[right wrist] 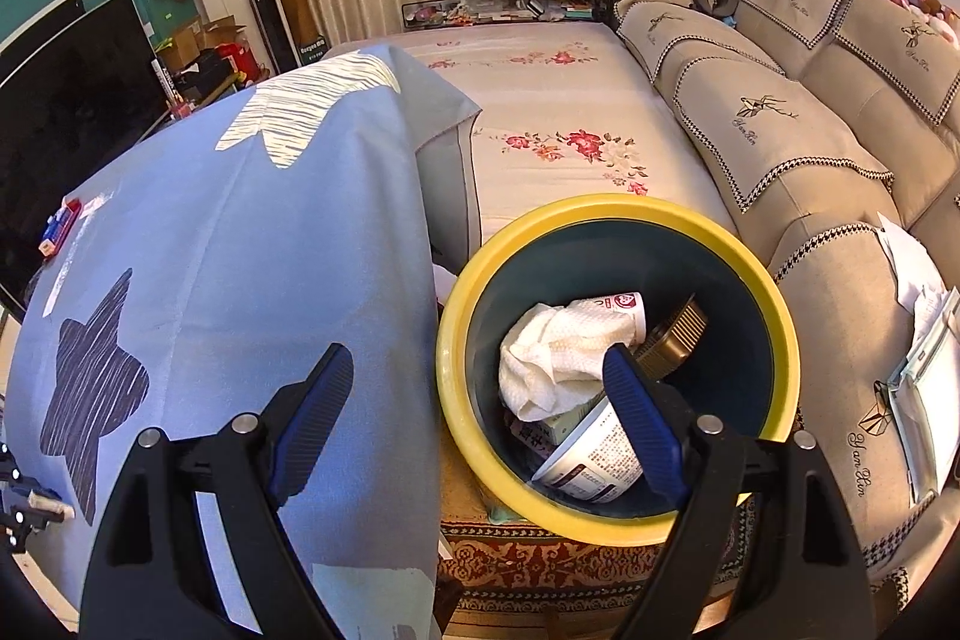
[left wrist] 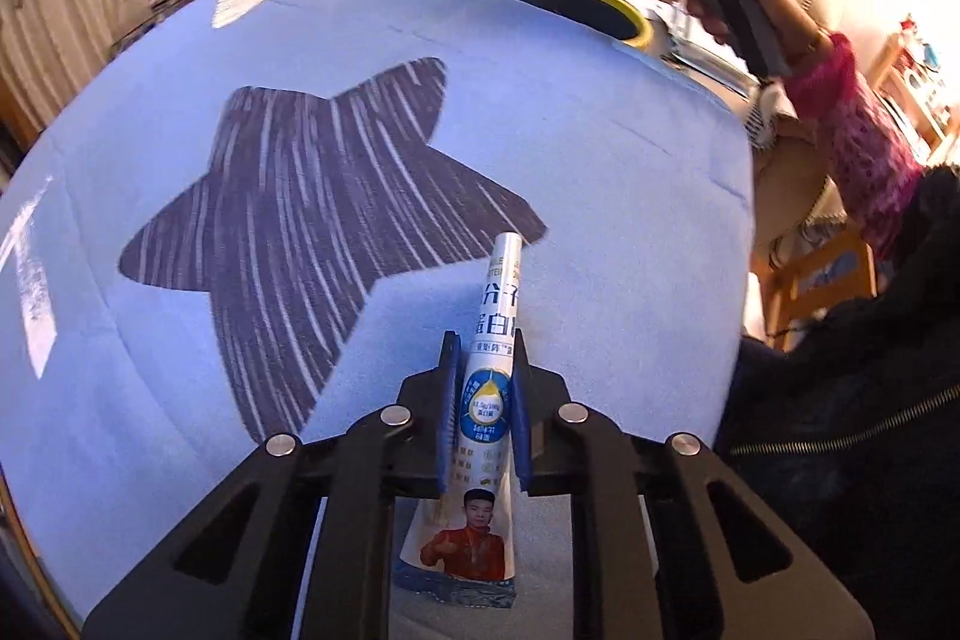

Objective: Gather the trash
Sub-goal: 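Grasp the toothpaste tube with the left gripper, then carry the toothpaste tube over the bin with the left gripper, then open the left gripper to drop the toothpaste tube into the bin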

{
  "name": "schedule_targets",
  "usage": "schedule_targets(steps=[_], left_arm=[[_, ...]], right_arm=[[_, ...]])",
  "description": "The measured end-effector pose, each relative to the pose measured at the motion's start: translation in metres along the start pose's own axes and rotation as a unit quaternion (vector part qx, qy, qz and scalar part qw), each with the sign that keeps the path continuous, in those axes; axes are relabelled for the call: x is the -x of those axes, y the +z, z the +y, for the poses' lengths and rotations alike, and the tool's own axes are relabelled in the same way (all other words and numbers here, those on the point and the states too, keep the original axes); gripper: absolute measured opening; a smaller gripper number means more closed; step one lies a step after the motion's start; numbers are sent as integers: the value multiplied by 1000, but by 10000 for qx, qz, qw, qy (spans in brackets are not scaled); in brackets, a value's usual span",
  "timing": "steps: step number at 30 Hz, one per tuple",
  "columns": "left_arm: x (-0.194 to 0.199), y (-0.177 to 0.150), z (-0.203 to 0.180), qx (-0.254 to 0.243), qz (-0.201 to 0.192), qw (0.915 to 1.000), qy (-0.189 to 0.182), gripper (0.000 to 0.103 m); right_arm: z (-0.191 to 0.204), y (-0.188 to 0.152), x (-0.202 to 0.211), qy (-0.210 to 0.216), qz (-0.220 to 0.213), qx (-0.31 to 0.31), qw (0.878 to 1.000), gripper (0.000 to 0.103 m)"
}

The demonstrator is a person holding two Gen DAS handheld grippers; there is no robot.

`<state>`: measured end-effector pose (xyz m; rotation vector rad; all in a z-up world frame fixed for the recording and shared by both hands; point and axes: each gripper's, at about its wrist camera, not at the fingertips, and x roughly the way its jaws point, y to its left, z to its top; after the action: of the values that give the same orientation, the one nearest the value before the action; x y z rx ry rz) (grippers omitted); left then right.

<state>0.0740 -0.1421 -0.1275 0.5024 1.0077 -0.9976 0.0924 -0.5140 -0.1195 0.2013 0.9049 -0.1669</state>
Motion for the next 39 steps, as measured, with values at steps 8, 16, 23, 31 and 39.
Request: schedule_targets(steps=[8,16,23,31,39], left_arm=[[11,84,-15,128,-633,9978,155,15],[-36,224,-53,-237,-805,9959,-337,15],[-116,336,-89,-308,-593,9955,-677,16],[-220,399,-120,-117,-137,9983,-560,23],[-273,410,-112,379,-111,9992,-110,61]], right_arm=[[-32,-18,28,-233,-291,-238,9990,81],[-79,-46,55,-827,-456,-447,9945,81],[-126,-73,70,-1031,-467,-882,9897,81],[-157,-95,68,-1061,-321,-1196,9866,81],[-158,-98,65,-965,-291,-1253,9870,81]])
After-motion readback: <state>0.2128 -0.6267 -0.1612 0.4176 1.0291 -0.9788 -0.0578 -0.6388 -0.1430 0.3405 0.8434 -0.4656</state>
